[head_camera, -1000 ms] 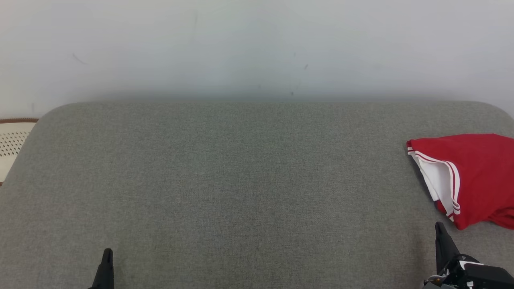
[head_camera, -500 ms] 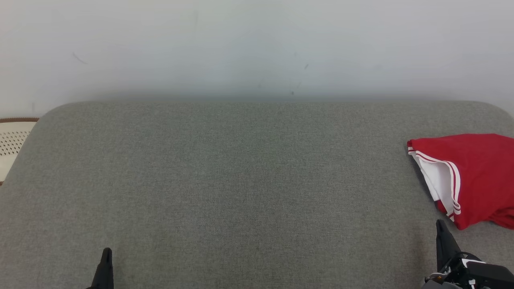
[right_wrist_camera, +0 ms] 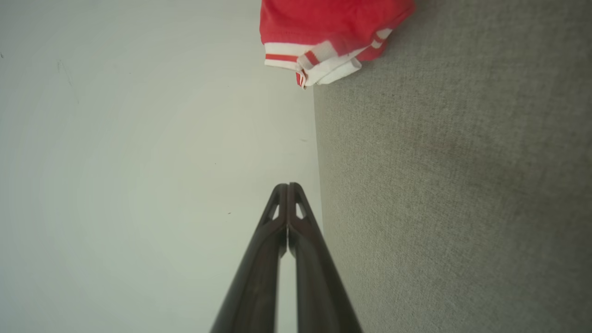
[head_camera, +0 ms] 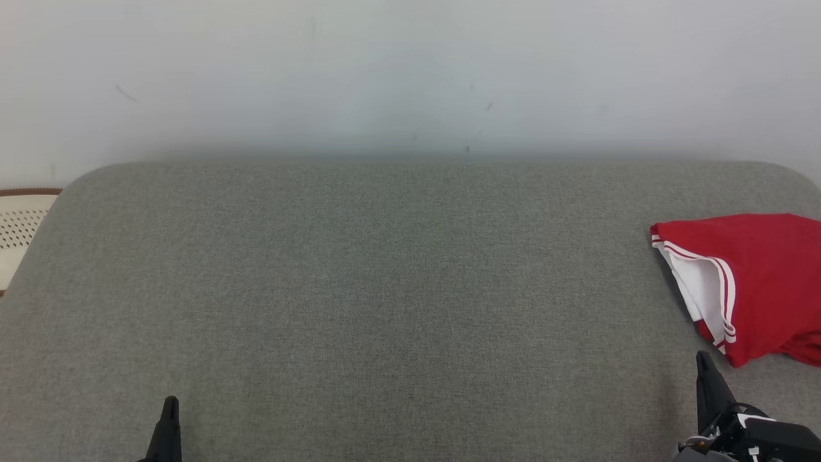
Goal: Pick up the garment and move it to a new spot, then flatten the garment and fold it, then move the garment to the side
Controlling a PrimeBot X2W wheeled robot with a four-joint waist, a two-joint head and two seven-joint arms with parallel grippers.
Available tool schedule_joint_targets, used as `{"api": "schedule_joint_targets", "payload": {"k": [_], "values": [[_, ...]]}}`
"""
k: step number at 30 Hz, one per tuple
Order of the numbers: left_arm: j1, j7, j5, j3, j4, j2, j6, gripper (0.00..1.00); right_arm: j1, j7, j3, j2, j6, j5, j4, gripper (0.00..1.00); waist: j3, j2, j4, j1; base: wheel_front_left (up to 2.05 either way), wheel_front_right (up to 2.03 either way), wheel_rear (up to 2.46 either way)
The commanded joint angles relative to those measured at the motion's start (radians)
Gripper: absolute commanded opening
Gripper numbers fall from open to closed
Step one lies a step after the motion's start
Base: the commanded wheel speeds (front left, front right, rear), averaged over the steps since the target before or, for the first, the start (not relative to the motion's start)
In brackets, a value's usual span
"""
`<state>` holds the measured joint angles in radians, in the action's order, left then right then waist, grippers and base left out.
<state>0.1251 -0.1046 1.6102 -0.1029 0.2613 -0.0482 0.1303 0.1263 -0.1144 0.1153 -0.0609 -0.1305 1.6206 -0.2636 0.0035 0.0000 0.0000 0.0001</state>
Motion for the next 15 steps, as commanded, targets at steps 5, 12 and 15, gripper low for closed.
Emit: {"api": "schedule_joint_targets", "payload": {"k": [5, 12, 15], "values": [[0.005, -0.003, 0.004, -0.003, 0.005, -0.004, 0.003, 0.00, -0.001, -0.003, 0.003, 0.003, 0.000, -0.002, 0.003, 0.00, 0.000, 0.0000, 0.000, -0.0001, 0.00, 0.00, 0.00], [0.005, -0.003, 0.004, -0.003, 0.005, -0.004, 0.003, 0.00, -0.002, -0.005, 0.004, 0.004, 0.000, -0.004, 0.003, 0.00, 0.000, 0.0000, 0.000, -0.0001, 0.00, 0.00, 0.00], [0.005, -0.003, 0.004, -0.003, 0.005, -0.004, 0.003, 0.00, -0.002, -0.005, 0.005, 0.004, 0.000, -0.004, 0.003, 0.00, 0.000, 0.0000, 0.000, -0.0001, 0.00, 0.00, 0.00]]}}
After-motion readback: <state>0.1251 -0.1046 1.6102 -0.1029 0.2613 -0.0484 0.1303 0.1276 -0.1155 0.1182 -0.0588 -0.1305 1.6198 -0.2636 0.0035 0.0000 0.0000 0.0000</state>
